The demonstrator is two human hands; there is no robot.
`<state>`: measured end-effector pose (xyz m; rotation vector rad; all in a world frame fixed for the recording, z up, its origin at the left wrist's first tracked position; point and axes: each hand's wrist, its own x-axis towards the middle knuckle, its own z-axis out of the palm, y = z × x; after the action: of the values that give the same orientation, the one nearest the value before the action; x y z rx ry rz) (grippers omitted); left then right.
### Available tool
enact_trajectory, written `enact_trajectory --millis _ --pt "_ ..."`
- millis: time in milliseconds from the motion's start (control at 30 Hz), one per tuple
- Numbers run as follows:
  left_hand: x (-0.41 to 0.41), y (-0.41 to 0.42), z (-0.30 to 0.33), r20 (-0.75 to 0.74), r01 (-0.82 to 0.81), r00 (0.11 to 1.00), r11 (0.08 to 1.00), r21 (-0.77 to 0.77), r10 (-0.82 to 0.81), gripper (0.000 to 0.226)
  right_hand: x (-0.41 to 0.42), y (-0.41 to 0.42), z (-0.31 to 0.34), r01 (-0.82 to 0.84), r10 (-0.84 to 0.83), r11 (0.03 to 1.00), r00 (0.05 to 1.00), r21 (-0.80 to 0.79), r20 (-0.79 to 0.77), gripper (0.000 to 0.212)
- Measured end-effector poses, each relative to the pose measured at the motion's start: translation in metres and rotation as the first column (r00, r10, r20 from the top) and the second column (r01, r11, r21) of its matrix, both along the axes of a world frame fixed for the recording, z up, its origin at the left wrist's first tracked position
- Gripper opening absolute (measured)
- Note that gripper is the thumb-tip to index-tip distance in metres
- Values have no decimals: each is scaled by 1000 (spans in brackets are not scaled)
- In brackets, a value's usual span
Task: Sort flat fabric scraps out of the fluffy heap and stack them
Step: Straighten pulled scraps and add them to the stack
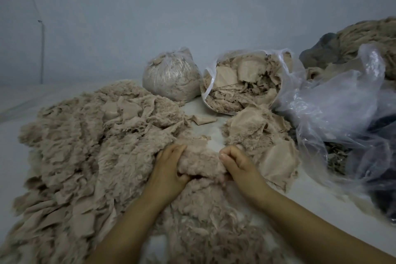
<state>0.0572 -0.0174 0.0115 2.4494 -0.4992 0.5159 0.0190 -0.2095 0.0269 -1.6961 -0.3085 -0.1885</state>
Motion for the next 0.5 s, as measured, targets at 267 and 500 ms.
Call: enact_trajectory --millis 267,500 --pt "-8 7 8 137 19 991 998 -67 -9 22 -13 -4 -2 89 -96 983 995 -163 -33 21" --pt "-13 -7 7 137 168 975 984 54 -174 14 -4 12 -8 245 -117 851 951 -464 287 2"
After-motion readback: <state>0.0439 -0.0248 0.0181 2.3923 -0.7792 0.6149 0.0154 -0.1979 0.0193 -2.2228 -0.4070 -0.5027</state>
